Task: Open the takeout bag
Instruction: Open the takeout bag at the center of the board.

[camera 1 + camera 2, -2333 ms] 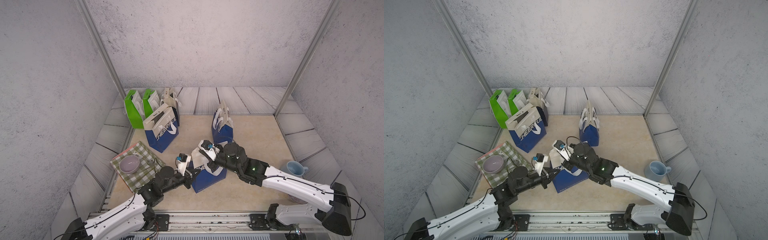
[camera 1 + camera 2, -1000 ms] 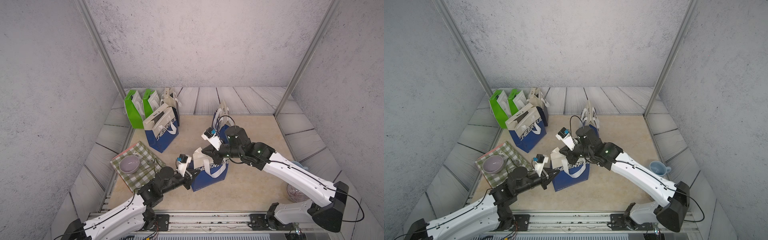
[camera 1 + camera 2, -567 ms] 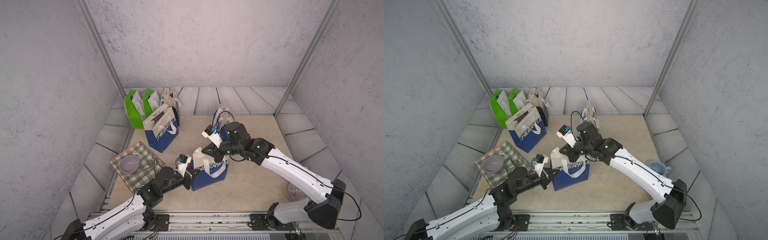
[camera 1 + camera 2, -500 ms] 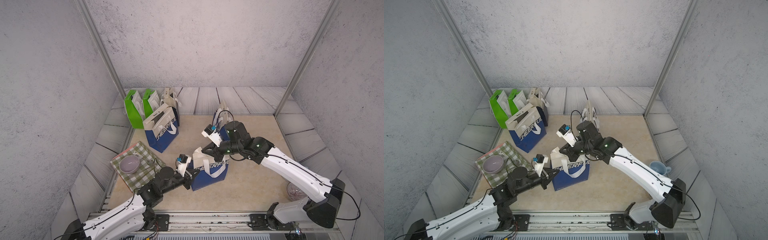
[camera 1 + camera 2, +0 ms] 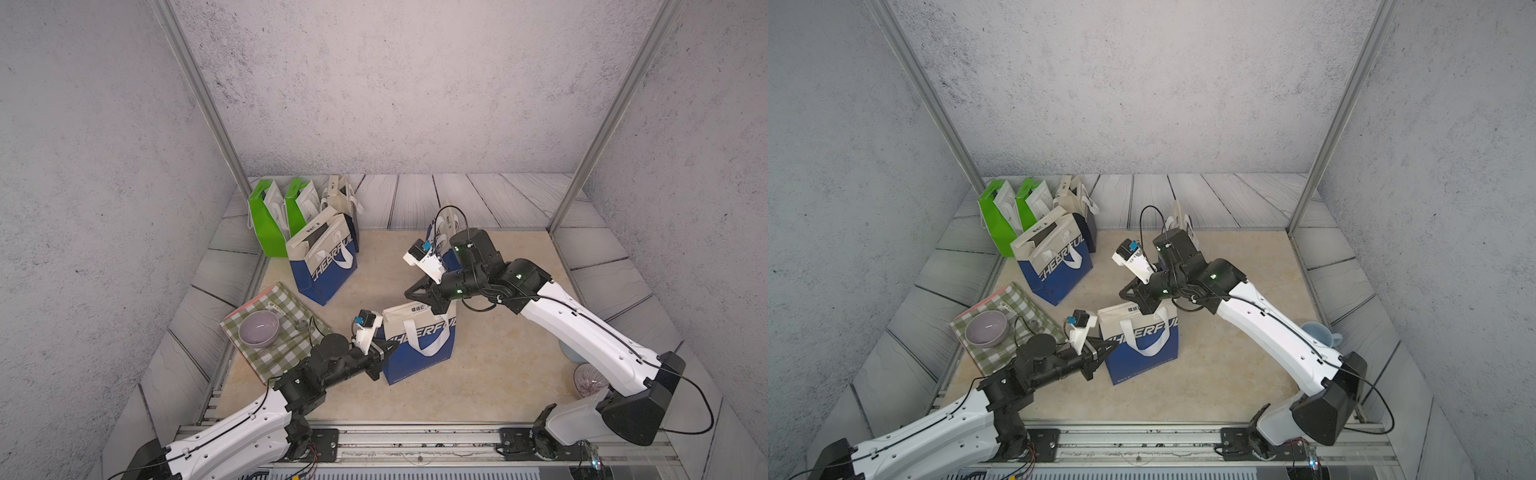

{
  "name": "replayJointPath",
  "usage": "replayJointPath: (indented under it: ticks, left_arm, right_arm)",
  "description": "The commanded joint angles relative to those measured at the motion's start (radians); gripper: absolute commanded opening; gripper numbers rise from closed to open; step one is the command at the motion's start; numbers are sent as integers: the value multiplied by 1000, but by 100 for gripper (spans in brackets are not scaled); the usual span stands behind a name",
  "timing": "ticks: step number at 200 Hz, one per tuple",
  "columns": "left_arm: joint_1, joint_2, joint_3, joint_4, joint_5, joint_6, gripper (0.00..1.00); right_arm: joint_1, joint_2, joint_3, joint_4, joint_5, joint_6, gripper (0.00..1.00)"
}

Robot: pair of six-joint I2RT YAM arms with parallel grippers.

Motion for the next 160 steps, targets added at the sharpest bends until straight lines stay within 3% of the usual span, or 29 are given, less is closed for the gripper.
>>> replayJointPath:
  ticks: [1, 33, 68, 88, 112, 129, 160]
  left_arm:
    - [-5, -4, 4, -18, 0, 11, 0]
    - [-3, -3, 3, -17, -3, 11, 0]
    - [-4, 2, 6, -16, -1, 8, 0]
    - [-5, 8, 6, -12, -1, 6, 0]
    - [-5, 17, 7, -5, 3, 2, 0]
    - [-5, 17, 8, -6, 5, 2, 0]
    - [-4, 17, 9, -5, 0, 1, 0]
  right_arm:
    - [-7, 9, 50, -48, -1, -43, 0]
    - [-8, 30, 82, -82, -5, -84, 0]
    - [-3, -101, -124, 109, -37, -188, 0]
    - [8, -205, -265, 241, -6, -254, 24]
    - [45, -288, -366, 338, 34, -316, 40]
    - [102, -334, -428, 380, 97, -383, 49]
    - [220, -397, -553, 504, 227, -503, 55]
